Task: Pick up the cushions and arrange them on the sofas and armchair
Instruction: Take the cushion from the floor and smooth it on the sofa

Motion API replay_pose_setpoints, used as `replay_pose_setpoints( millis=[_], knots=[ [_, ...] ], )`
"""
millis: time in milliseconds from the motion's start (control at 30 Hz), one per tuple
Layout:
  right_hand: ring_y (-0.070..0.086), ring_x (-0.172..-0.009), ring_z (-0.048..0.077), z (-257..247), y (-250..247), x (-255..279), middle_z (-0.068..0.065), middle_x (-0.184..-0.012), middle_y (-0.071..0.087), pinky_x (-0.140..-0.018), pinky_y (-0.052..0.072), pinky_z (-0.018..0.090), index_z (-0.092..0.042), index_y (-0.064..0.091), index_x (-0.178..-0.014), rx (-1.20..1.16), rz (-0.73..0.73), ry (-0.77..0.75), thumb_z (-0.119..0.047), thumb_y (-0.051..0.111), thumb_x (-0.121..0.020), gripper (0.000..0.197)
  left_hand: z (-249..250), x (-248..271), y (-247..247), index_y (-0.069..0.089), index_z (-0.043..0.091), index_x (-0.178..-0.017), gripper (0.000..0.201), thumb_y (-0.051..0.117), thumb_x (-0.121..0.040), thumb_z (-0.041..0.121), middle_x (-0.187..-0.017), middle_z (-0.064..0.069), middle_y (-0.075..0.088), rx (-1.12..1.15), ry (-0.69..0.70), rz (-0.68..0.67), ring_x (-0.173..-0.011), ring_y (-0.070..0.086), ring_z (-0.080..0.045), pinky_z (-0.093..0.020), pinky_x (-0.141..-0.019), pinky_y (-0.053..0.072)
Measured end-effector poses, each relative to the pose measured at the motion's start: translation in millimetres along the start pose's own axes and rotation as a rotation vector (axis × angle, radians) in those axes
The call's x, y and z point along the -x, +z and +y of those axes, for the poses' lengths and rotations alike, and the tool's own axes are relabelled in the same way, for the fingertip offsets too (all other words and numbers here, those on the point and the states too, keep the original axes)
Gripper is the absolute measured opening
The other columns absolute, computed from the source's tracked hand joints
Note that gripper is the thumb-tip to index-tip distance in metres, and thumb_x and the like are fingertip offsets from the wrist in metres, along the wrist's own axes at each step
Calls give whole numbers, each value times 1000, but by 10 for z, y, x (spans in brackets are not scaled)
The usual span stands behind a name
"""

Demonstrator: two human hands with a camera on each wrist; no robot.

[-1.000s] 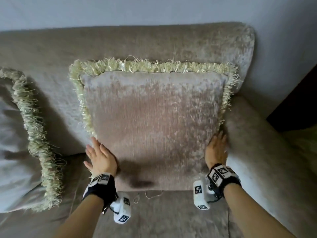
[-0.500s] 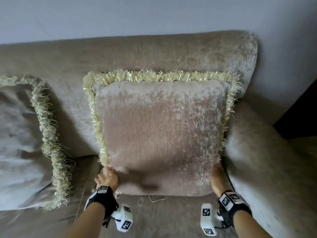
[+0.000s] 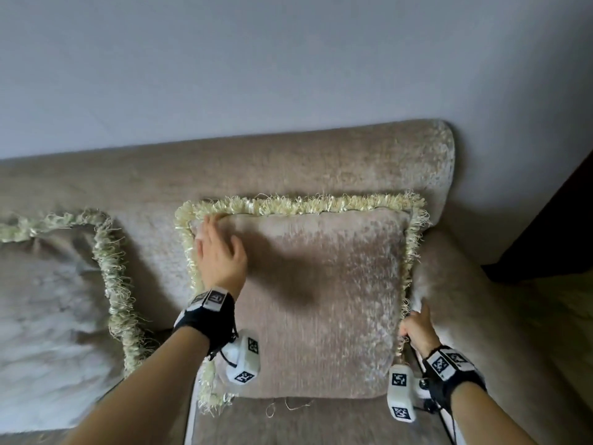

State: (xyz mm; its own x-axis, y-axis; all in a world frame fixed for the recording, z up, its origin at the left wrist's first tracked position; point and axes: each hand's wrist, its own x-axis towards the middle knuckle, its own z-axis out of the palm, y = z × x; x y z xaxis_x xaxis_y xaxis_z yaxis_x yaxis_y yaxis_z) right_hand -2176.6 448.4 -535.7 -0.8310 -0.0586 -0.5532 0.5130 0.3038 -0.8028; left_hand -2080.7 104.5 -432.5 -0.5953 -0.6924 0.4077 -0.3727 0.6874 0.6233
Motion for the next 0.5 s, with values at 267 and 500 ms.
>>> replay_pose_setpoints(
  millis=[267, 500],
  knots=[
    [53, -81, 24, -73, 283, -230, 7, -103, 52, -47, 45, 24, -20, 15, -151, 129, -62, -96, 26, 46, -66, 102, -12, -312, 109, 40, 33, -139, 71, 30, -84, 76, -143, 3, 42, -378, 113, -204, -140, 31, -17, -46, -118, 1],
    [55, -71, 24, -260, 228, 20, 6, -78, 61, -59, 43, 26, -11, 59, -108, 62, 15, -72, 22, 48, -58, 61, 62, -545, -142, 60, 25, -105, 35, 41, -95, 53, -115, 0, 63, -301, 73, -366, -116, 48, -25, -49, -100, 35]
  ],
)
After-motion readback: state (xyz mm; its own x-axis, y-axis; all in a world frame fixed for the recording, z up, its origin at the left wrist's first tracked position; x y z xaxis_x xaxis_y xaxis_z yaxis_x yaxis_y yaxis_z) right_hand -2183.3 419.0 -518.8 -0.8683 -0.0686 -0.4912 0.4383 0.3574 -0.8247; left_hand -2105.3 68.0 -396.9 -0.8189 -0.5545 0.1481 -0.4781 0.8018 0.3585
